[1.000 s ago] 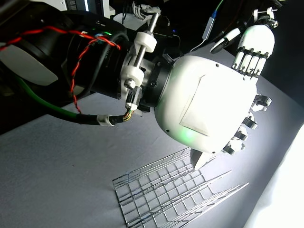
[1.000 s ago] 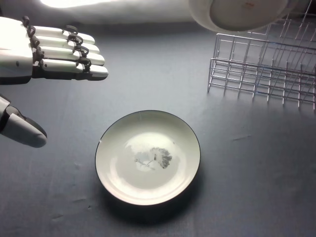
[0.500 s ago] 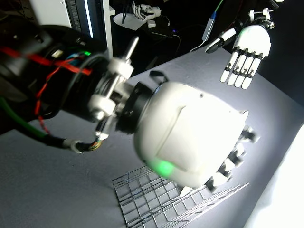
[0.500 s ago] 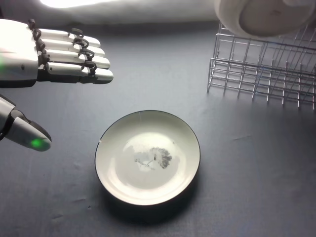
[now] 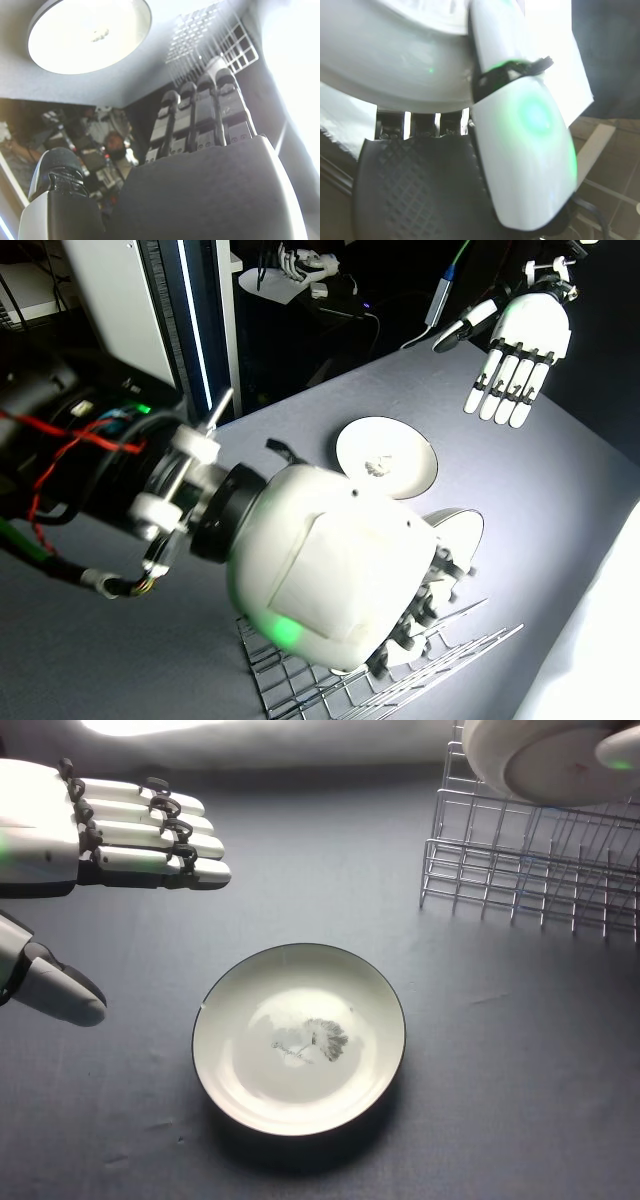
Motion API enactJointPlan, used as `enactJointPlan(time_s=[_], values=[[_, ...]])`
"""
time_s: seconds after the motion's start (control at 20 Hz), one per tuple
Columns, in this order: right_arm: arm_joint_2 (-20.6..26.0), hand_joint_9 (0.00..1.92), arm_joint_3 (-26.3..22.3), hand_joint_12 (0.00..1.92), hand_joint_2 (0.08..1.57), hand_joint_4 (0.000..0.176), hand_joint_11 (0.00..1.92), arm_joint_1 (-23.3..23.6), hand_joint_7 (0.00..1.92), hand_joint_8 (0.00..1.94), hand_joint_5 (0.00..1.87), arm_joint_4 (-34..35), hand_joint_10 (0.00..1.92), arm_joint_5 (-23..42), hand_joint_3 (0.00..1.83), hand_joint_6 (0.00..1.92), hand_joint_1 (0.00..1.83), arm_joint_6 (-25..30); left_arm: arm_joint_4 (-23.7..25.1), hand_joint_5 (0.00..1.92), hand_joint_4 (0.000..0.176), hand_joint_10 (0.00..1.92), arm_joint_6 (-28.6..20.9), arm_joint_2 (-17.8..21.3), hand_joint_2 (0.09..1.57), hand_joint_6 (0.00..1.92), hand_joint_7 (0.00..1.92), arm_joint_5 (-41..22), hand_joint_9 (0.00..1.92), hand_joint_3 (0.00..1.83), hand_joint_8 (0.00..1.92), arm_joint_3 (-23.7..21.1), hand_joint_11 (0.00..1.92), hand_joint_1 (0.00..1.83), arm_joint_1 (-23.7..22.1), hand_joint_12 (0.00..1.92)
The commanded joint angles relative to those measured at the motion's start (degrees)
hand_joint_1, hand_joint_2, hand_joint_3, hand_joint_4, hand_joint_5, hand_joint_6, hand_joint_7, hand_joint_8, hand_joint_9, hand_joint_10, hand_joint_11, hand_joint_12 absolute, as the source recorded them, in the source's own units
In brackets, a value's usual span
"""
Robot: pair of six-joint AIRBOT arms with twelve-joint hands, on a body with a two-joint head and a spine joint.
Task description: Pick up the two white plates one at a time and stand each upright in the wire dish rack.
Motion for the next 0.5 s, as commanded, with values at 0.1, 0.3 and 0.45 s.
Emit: enactJointPlan(time_s=[0.1,0.3,0.45], values=[[0.24,0.85,2.16,1.45,1.14,0.000,0.68,-1.60,0.90,0.96,0.89,-1.04,1.28,4.02,0.00,1.12,1.38,-0.86,-4.66,0.00,0.000,0.00,0.11,0.27,1.04,0.00,0.00,-1.85,0.00,0.00,0.00,-0.39,0.00,0.00,-0.91,0.00],[-0.26,0.85,4.36,1.33,1.14,0.000,0.69,-3.39,0.94,0.96,0.89,-1.81,1.28,4.02,0.00,1.12,1.36,-0.90,-4.66,0.00,0.000,0.00,0.11,0.24,1.04,0.00,0.00,-1.74,0.00,0.00,0.00,-0.68,0.00,0.00,-1.01,0.00],[-1.18,0.86,6.04,1.33,1.14,0.000,0.71,-4.09,0.94,0.95,0.89,-3.94,1.27,4.02,0.00,1.12,1.37,-0.90,-4.66,0.00,0.000,0.00,0.11,0.33,1.04,0.00,0.00,-1.70,0.00,0.00,0.00,-0.97,0.00,0.00,-1.02,0.00]])
